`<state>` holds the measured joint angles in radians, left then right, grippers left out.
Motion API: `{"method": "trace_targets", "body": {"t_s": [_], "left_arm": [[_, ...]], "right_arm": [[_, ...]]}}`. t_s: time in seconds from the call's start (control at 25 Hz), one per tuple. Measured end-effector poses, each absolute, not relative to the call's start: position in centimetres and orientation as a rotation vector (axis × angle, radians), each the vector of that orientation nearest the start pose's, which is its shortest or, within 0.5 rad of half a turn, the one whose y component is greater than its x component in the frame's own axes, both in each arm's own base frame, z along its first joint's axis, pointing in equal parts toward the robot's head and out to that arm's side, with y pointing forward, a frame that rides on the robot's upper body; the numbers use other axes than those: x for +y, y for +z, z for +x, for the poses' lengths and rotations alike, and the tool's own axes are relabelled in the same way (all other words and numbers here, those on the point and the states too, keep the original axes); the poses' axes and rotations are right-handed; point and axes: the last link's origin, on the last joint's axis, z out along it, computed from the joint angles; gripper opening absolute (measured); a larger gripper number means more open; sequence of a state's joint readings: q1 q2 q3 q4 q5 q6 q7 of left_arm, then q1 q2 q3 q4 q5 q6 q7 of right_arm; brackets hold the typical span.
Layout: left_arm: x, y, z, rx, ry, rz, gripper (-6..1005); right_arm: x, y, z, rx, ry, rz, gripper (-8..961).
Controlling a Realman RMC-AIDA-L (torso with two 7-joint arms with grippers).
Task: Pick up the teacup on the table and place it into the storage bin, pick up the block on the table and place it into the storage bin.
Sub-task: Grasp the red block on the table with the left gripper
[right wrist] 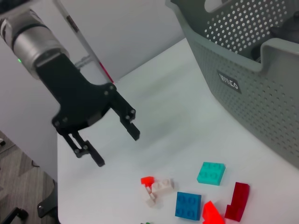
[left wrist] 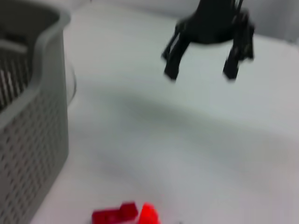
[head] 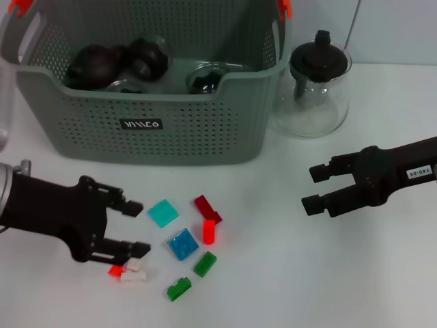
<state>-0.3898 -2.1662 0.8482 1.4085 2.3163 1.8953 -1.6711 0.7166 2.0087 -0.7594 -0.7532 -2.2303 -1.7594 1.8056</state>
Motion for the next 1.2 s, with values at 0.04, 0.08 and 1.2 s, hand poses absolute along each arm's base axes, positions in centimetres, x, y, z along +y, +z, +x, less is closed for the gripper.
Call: {"method": "trace_targets", "body": {"t_s": [0.04,0.08,1.2], "left_arm": [[28.6,4.9,-23.2,-0.420,-0.012,-2.970,663],[28.7,4.9,-23.2,-0.413,0.045,-2.970,662],[29.4,-2.2,-18.6,0.470,1.087,-2.913,660]], "right_arm": [[35.1,2.1,21.5,0.865,0.363,-3.033,945],[35.1,2.2,21.5,0.865,0.362,-3.033,945],[35.1,0.7,22.0,1.060,0.404,-2.970,946]]}}
